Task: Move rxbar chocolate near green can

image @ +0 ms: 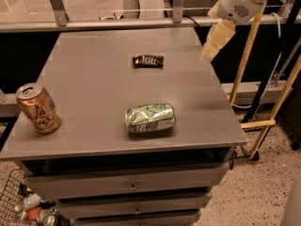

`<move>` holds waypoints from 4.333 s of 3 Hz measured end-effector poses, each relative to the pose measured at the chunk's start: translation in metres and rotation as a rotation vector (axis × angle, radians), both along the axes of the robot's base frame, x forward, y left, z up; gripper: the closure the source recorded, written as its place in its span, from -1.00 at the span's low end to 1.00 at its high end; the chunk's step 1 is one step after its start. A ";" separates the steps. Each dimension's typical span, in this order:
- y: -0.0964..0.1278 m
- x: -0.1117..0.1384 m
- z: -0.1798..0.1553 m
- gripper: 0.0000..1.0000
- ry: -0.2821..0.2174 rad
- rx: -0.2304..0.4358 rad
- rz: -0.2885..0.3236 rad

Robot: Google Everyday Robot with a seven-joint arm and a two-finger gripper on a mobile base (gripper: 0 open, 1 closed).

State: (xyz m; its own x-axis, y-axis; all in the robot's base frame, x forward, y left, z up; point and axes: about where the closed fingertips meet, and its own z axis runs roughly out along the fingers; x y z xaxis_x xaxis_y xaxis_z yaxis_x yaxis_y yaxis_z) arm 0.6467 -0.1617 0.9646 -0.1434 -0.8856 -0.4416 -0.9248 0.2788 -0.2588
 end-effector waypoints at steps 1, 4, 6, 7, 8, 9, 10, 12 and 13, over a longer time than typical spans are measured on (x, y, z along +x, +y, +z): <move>0.000 0.000 0.001 -1.00 -0.001 0.000 0.000; 0.097 0.035 -0.065 -1.00 0.056 0.166 0.025; 0.135 0.060 -0.094 -1.00 0.055 0.185 -0.001; 0.144 0.075 -0.102 -1.00 0.072 0.171 0.010; 0.149 0.087 -0.107 -1.00 0.099 0.143 0.016; 0.152 0.095 -0.120 -0.93 0.156 0.106 0.016; 0.152 0.097 -0.129 -0.46 0.193 0.085 0.013; 0.151 0.098 -0.136 0.47 0.237 0.063 0.012; 0.151 0.098 -0.135 0.92 0.237 0.063 0.013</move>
Offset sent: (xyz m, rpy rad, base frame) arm 0.0343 0.0853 -0.0617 0.1561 0.0783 0.1215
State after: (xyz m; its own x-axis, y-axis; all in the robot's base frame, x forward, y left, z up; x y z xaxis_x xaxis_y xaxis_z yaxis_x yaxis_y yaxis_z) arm 0.7448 -0.0108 0.8299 -0.2387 -0.8599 -0.4513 -0.9611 0.2757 -0.0169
